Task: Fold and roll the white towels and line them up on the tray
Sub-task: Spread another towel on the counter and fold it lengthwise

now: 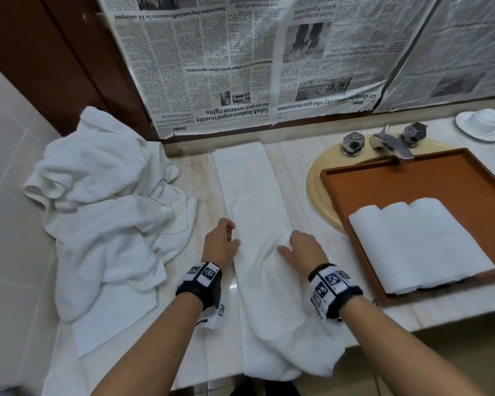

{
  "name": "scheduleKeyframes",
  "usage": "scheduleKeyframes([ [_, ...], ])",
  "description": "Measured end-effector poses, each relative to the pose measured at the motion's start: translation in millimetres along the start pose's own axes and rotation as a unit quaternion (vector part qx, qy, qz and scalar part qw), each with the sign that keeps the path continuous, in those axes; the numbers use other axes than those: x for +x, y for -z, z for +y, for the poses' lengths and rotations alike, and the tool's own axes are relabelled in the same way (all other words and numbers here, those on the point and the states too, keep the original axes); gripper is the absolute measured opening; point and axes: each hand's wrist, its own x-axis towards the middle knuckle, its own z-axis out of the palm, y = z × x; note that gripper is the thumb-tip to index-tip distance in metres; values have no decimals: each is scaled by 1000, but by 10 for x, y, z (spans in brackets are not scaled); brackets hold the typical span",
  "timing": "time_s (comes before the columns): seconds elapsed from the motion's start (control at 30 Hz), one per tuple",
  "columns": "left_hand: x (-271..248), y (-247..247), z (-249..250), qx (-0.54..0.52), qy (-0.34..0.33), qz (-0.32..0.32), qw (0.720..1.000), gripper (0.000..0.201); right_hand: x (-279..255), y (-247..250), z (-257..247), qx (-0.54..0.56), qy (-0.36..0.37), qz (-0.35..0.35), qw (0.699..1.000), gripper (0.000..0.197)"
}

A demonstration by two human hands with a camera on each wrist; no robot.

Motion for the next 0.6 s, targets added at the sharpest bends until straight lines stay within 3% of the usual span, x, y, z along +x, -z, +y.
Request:
scheduleKeyframes([
  [0.17,64,-12,-1,44,-19,-8,999,26,147,-28,-19,9,-23,-5,1000,20],
  [0.4,94,-20,11,46,1,-7,999,27,204,124,166,85,-35,38,995,20],
  [0.6,92,-16,24,8,13,-2,1000,28,231,134,165,11,-31,4,999,17],
])
